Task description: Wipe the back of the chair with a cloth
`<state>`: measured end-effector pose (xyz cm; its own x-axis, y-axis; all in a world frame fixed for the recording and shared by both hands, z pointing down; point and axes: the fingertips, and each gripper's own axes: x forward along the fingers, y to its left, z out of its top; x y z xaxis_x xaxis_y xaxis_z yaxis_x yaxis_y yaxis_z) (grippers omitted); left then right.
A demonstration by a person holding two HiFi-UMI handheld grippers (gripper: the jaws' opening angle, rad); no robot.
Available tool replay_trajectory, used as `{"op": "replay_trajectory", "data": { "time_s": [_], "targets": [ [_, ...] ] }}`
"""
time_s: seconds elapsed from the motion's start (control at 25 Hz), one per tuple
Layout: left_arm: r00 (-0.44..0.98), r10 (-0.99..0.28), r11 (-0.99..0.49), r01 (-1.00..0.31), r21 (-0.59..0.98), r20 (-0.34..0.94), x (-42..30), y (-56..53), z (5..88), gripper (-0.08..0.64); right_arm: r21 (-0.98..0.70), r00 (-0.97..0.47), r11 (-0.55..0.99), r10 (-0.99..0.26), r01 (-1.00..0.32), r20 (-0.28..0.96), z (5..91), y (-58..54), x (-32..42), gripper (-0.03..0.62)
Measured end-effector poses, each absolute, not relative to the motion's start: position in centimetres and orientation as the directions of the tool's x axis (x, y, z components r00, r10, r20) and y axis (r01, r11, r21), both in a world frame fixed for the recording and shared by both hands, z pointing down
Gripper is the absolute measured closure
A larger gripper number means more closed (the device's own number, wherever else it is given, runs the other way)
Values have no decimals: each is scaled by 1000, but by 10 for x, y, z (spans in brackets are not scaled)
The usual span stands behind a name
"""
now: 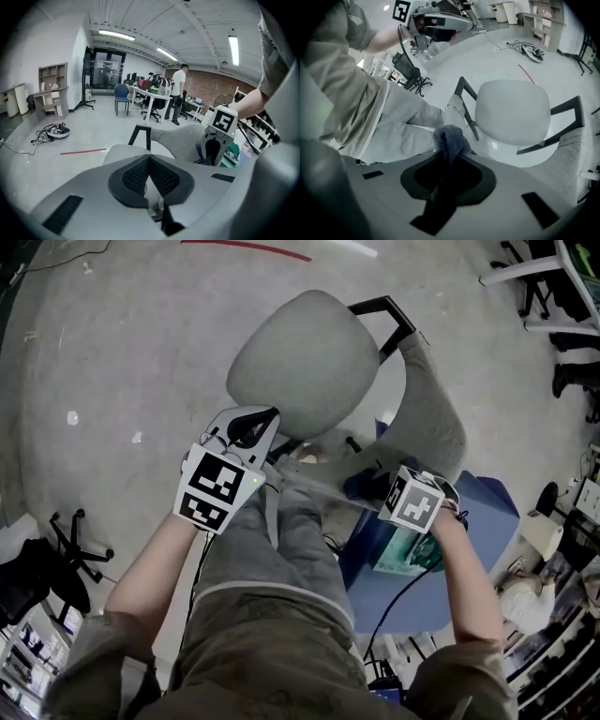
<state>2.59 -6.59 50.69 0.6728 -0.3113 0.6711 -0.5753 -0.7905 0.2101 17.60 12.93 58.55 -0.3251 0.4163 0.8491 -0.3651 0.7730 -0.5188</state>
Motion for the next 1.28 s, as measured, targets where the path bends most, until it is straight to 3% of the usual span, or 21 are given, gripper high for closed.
{"op": "replay_trajectory", "data": {
  "time_s": [0.16,0.4,0.56,0.76,0.88,1.08,1.28],
  "targets": [
    [675,-323,-781,-586,216,664,19,-69,506,543,-543,-279,768,470,-338,838,589,126,184,503],
    [684,-336,-765,-599,236,648,15,-70,505,543,-434,-39,823,453,-366,891,612,104,247,505],
    [678,-338,-761,-605,235,653,11,-71,507,543,-253,138,889,325,-381,935,615,60,302,505],
    [671,-340,-756,-612,232,659,6,-78,511,543,-41,203,885,151,-463,967,609,-9,347,505],
    [668,-343,-755,-615,230,661,4,-79,513,543,-58,186,869,169,-491,968,615,-12,346,505],
    [668,-338,-753,-615,235,663,2,-77,518,543,-138,270,912,255,-386,928,631,23,331,505],
    [662,-334,-748,-620,239,670,-3,-72,522,543,-370,142,846,450,-384,882,648,87,271,505]
  ]
}}
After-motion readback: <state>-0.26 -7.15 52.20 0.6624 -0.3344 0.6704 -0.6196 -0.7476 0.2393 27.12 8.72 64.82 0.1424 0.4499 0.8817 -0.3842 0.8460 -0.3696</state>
